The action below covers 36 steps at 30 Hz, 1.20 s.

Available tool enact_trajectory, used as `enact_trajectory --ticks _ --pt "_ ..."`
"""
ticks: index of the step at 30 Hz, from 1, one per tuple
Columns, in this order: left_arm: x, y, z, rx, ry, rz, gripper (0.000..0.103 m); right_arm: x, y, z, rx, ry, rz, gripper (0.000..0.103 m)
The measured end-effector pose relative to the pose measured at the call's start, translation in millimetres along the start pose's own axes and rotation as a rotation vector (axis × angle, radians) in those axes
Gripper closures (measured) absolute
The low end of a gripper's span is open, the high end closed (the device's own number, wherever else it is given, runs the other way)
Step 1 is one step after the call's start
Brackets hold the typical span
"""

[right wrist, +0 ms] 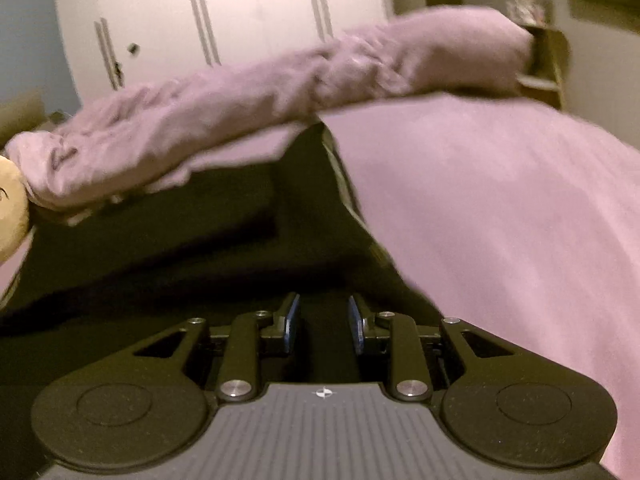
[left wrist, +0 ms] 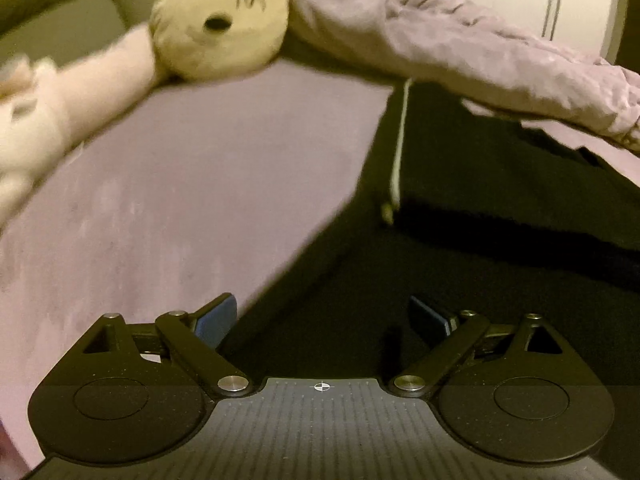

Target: Fold small clothes

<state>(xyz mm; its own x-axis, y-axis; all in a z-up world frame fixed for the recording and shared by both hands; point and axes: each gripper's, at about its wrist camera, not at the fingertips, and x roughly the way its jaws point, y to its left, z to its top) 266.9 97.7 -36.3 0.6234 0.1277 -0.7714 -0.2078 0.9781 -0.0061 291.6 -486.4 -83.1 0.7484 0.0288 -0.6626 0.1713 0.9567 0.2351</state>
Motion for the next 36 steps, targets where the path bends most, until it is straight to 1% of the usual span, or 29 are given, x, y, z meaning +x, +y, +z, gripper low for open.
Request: enact_trajectory --ticks 1,2,5,7,10,13,15,16,17,18,20,23,27,31,34,36 --pt "-1 1 -7 -0.009 0.015 -0.004 0.007 -9 -6 -10 0.022 0.014 0.010 0.078" --pt "-4 2 -14 -0.011 0.023 -0.008 0.007 -20 -12 -18 0.032 0.006 0.023 0.078" --pt "-16 -2 -29 0.035 0.009 0.023 0.007 -50 -18 -31 0.012 0.013 -0.007 0.078" --pt "-28 0 -33 0.050 0.002 0.014 0.007 -68 -23 -37 0.031 0.021 0.002 0.076" --pt "-40 14 -45 -0.008 0.035 -0.032 0.007 -90 -33 -47 0.034 0.046 -0.011 0.076" --pt "-50 36 -60 -0.088 0.079 -0.075 0.007 -118 -45 -57 0.039 0.040 -0.039 0.075" --pt "-57 50 -72 -0.126 0.085 -0.086 0.007 -135 -58 -63 0.066 0.035 -0.051 0.068" --pt "-61 57 -77 -0.137 0.084 -0.083 0.007 -142 -63 -65 0.072 0.034 -0.062 0.063" --pt "-64 63 -82 -0.143 0.084 -0.075 0.007 -148 -68 -68 0.073 0.034 -0.072 0.060" --pt "-67 68 -87 -0.147 0.084 -0.067 0.006 -153 -73 -71 0.073 0.037 -0.075 0.060" --pt "-72 76 -94 -0.160 0.091 -0.060 0.006 -158 -83 -79 0.087 0.069 -0.068 0.059" --pt "-79 86 -103 -0.200 0.097 -0.071 0.006 -161 -94 -91 0.119 0.112 -0.045 0.059" --pt "-86 93 -109 -0.240 0.109 -0.085 0.006 -157 -99 -103 0.168 0.180 0.042 0.059" --pt "-91 96 -112 -0.265 0.122 -0.101 0.006 -152 -104 -111 0.188 0.190 0.075 0.059" --pt "-94 95 -113 -0.260 0.119 -0.098 0.006 -153 -102 -111 0.169 0.203 0.107 0.059" --pt "-94 94 -113 -0.266 0.121 -0.099 0.006 -156 -100 -112 0.121 0.222 0.141 0.066"
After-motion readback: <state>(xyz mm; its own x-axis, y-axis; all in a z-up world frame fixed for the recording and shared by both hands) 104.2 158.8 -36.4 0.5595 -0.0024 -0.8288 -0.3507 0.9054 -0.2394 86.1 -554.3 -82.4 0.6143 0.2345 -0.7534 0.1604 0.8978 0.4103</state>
